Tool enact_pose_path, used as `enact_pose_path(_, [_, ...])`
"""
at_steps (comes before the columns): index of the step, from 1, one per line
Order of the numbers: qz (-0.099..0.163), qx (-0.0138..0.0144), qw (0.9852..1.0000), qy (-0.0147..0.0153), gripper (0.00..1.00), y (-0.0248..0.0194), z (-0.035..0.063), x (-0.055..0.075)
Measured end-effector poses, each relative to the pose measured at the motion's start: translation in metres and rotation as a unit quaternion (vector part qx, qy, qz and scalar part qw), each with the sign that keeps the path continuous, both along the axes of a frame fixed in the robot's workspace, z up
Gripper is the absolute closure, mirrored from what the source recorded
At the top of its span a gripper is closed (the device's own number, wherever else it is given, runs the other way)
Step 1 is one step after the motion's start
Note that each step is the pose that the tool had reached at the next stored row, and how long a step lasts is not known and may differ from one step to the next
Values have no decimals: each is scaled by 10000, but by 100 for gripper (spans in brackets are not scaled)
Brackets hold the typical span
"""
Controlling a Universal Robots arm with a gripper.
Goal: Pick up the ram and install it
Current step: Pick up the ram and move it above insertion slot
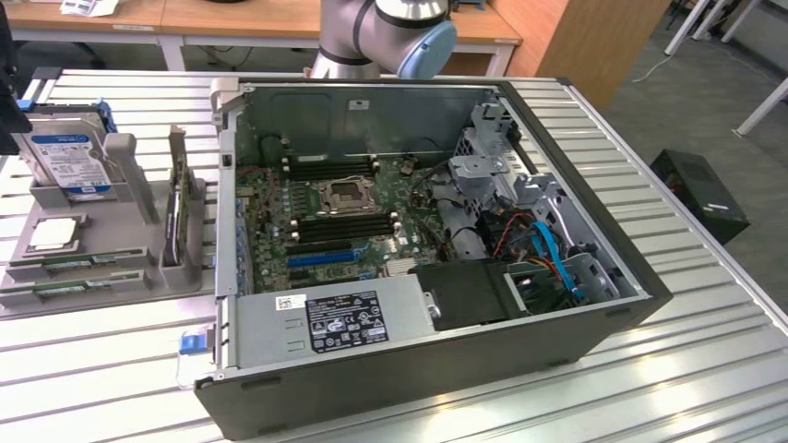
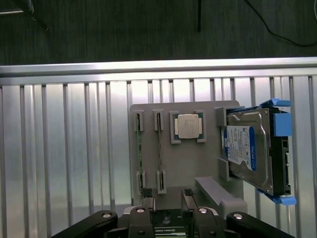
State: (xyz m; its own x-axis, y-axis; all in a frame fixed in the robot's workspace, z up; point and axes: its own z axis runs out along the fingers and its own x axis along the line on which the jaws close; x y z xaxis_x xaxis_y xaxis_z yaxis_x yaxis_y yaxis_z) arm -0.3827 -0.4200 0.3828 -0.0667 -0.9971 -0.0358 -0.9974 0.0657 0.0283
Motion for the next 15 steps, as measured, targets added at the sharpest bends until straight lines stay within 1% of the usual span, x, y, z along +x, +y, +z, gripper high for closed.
enact_pose_path(5, [0, 1, 10000, 0, 64, 0, -38, 0])
enact_pose_path(15, [0, 1, 10000, 0, 64, 0, -166, 0])
